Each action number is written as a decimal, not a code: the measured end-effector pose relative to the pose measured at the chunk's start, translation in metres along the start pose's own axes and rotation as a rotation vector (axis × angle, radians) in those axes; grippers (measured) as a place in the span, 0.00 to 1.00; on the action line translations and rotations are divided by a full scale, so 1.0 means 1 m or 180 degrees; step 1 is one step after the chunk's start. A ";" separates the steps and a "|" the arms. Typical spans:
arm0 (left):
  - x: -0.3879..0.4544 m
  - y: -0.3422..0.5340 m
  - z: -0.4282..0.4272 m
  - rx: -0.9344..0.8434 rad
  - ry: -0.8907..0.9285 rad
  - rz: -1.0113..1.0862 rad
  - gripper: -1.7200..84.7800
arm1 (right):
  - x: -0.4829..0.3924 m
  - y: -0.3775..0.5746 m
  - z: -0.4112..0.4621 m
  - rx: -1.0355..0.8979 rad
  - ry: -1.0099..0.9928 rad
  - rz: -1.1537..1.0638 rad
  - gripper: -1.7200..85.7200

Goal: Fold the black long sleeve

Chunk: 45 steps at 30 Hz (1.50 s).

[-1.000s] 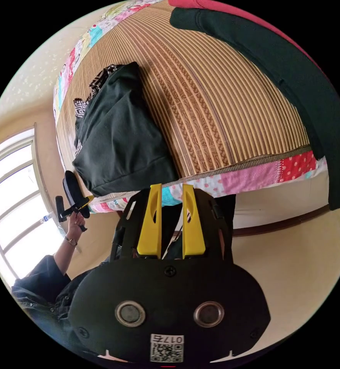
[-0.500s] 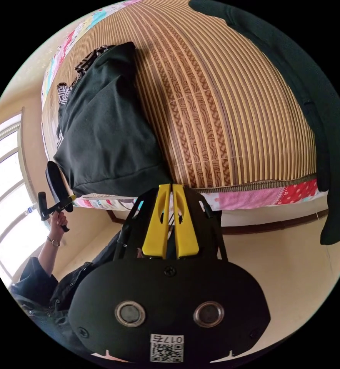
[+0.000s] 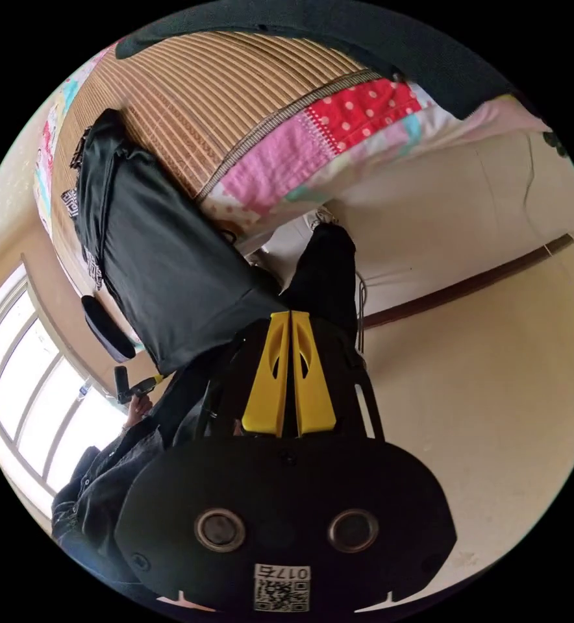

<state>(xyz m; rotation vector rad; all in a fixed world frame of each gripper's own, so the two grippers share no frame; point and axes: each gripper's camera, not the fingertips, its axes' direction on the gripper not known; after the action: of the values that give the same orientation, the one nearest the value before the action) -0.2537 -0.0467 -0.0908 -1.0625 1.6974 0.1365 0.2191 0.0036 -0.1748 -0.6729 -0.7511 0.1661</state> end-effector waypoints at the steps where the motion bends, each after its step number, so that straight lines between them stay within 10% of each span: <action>1: -0.003 0.006 0.003 0.0001 0.0055 -0.0065 0.01 | 0.006 0.002 0.006 -0.0011 -0.0101 0.0101 0.02; 14: 0.037 -0.013 -0.121 0.1527 0.1901 0.0405 0.01 | -0.028 -0.054 -0.012 0.1461 -0.2052 0.0802 0.02; 25: 0.077 -0.106 -0.180 0.2451 0.3151 0.0465 0.01 | -0.209 -0.133 -0.047 0.2206 -0.1368 -0.0093 0.02; 39: 0.065 -0.207 -0.193 0.2981 0.3224 0.0258 0.12 | -0.249 -0.277 0.030 0.2178 -0.1092 -0.0359 0.08; 45: 0.079 -0.171 -0.175 0.2529 0.0868 0.0226 0.19 | -0.278 -0.270 0.075 0.1753 -0.0085 -0.1263 0.10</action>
<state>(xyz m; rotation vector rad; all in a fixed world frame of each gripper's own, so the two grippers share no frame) -0.2615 -0.2923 -0.0149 -0.4307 1.7855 -0.6190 -0.0599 -0.2716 -0.1278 0.0062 -0.8046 0.0134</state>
